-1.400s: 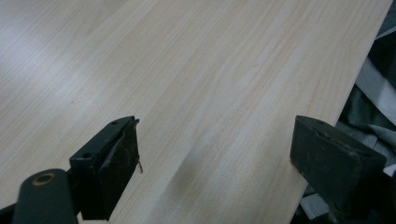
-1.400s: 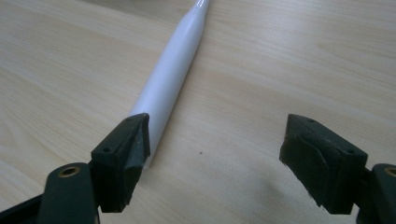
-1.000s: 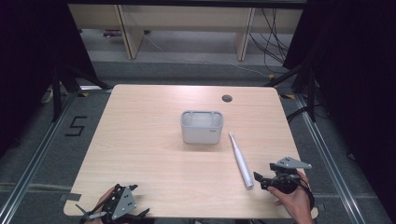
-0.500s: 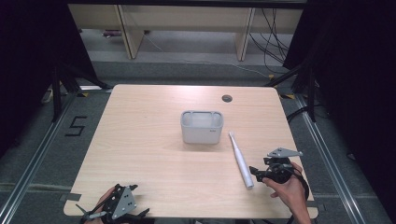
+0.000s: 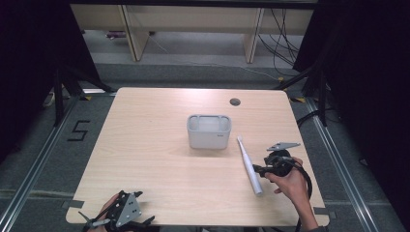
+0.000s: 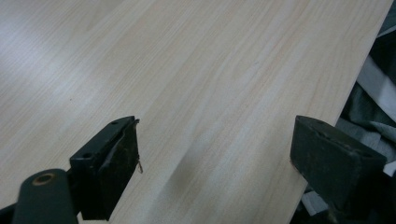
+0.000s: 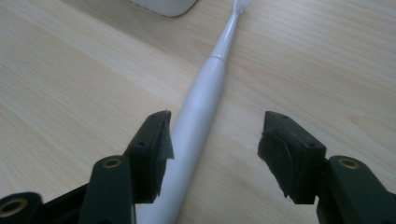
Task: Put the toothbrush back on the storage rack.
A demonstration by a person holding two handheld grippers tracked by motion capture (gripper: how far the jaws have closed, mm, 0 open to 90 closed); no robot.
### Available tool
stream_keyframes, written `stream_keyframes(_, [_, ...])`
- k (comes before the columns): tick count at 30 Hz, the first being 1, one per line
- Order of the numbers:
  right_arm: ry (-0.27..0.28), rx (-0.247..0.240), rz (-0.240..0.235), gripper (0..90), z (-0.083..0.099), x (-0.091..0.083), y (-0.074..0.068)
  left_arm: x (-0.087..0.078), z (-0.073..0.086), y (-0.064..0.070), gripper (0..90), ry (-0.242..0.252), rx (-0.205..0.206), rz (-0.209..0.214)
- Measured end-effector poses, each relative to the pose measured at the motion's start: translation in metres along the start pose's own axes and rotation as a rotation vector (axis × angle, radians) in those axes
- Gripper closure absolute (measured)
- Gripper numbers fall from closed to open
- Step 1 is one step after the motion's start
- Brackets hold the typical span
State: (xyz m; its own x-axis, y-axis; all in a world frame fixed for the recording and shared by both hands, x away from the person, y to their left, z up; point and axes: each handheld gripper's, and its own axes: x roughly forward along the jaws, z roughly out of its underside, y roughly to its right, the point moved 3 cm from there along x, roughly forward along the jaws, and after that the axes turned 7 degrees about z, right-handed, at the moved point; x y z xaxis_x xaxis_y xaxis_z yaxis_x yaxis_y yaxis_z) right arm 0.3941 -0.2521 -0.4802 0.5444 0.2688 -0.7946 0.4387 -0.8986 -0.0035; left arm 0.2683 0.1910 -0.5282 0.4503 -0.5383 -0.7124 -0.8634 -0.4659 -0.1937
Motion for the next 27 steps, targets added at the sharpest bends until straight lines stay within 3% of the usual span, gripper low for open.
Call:
stream_keyframes(5, [-0.032, -0.007, -0.003, 45.1, -0.008, 0.009, -0.005, 0.000, 0.000, 0.000, 15.0, 0.001, 0.002, -0.004])
stream_keyframes(6, [-0.031, -0.041, -0.002, 45.2, -0.012, 0.014, -0.005, 0.000, 0.000, 0.000, 15.0, 0.002, 0.003, 0.000])
stream_keyframes(9, [-0.062, -0.041, 0.005, 45.6, -0.015, 0.015, -0.008, 0.000, 0.000, 0.000, 15.0, 0.003, 0.002, 0.000])
stream_keyframes(10, [-0.058, -0.070, 0.011, 45.6, -0.017, 0.017, -0.006, -0.001, 0.000, 0.000, 15.0, 0.001, 0.003, 0.002])
stream_keyframes(17, [-0.113, -0.065, 0.016, 45.9, -0.022, 0.026, -0.008, 0.000, 0.001, -0.001, 15.0, -0.005, 0.003, -0.004])
stream_keyframes(18, [-0.108, -0.089, 0.012, 46.2, -0.023, 0.028, -0.007, 0.000, 0.000, 0.000, 15.0, -0.001, 0.001, 0.000])
stream_keyframes(19, [-0.129, -0.071, 0.014, 46.9, -0.024, 0.030, -0.012, -0.001, 0.000, 0.000, 15.0, -0.002, 0.003, 0.001])
stream_keyframes(25, [-0.171, -0.114, 0.019, 49.8, -0.027, 0.038, -0.014, -0.001, 0.000, 0.000, 15.0, 0.001, 0.001, 0.000])
stream_keyframes(27, [-0.182, -0.108, 0.018, 50.6, -0.027, 0.039, -0.015, -0.001, 0.000, -0.001, 15.0, -0.002, 0.002, 0.000])
